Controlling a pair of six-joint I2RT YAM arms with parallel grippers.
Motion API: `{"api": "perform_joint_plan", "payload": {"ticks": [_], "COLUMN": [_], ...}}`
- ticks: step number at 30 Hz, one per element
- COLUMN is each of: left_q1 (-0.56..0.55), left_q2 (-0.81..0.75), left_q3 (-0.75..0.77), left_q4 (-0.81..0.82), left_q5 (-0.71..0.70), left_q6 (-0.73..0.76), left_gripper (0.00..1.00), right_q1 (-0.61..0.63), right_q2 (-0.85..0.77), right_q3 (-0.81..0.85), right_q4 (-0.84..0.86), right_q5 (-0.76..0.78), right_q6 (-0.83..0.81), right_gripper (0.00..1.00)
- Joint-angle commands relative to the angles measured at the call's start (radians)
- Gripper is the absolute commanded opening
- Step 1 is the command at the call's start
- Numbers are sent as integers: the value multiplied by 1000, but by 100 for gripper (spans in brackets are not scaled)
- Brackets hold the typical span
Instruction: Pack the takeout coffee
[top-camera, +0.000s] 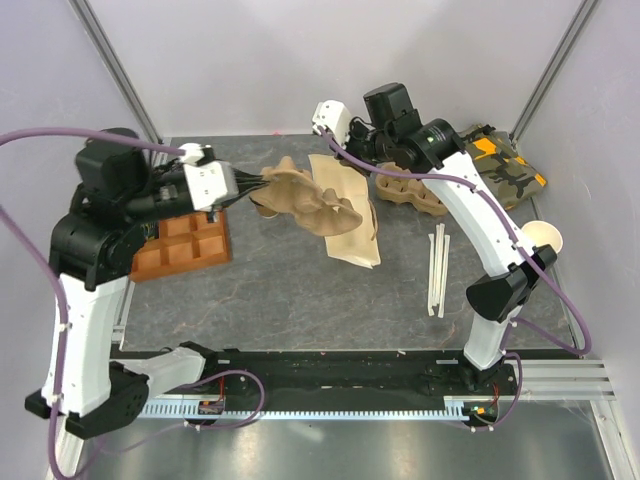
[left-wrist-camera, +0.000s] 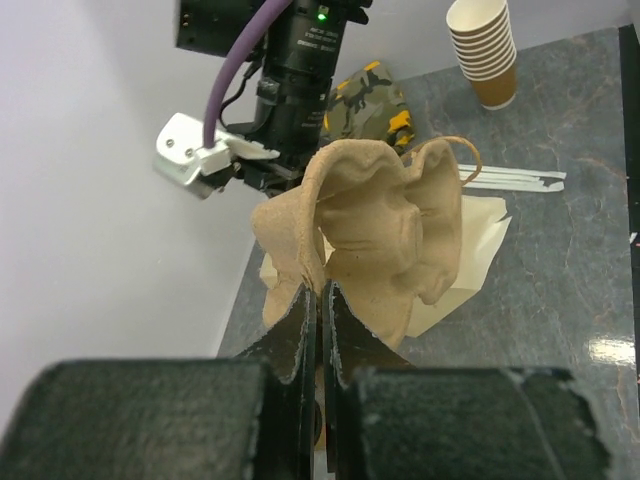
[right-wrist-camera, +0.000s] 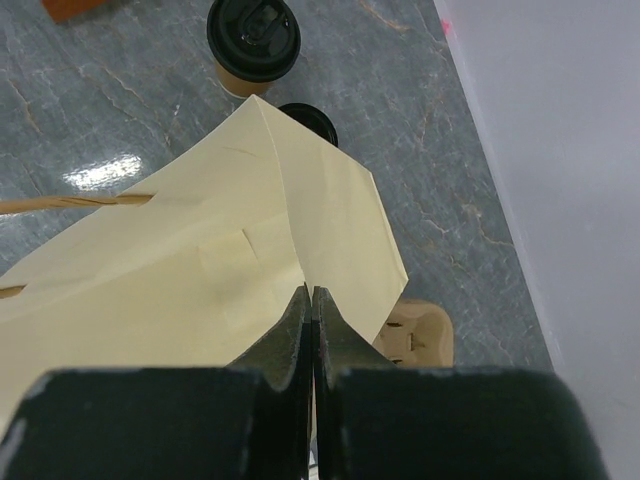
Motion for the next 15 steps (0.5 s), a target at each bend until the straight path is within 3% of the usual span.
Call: {"api": "perform_joint_plan", "payload": {"ticks": [1, 8, 15], "left_q1": [-144, -319, -464], "left_q2": [43, 56, 57], "left_q3": [12, -42, -96], "left_q4": [29, 96, 111], "left_q5": [-211, -484, -647], "left_q6": [44, 122, 217], "left_gripper": [2, 2, 2], "right_q1": [16, 19, 19], "right_q2": [-19, -49, -72], "right_q3": [30, -13, -38], "right_q4": [-14, -15, -15], "right_q5": [6, -7, -9], "right_q6": [47, 61, 102], "right_gripper": [0, 0, 0]}}
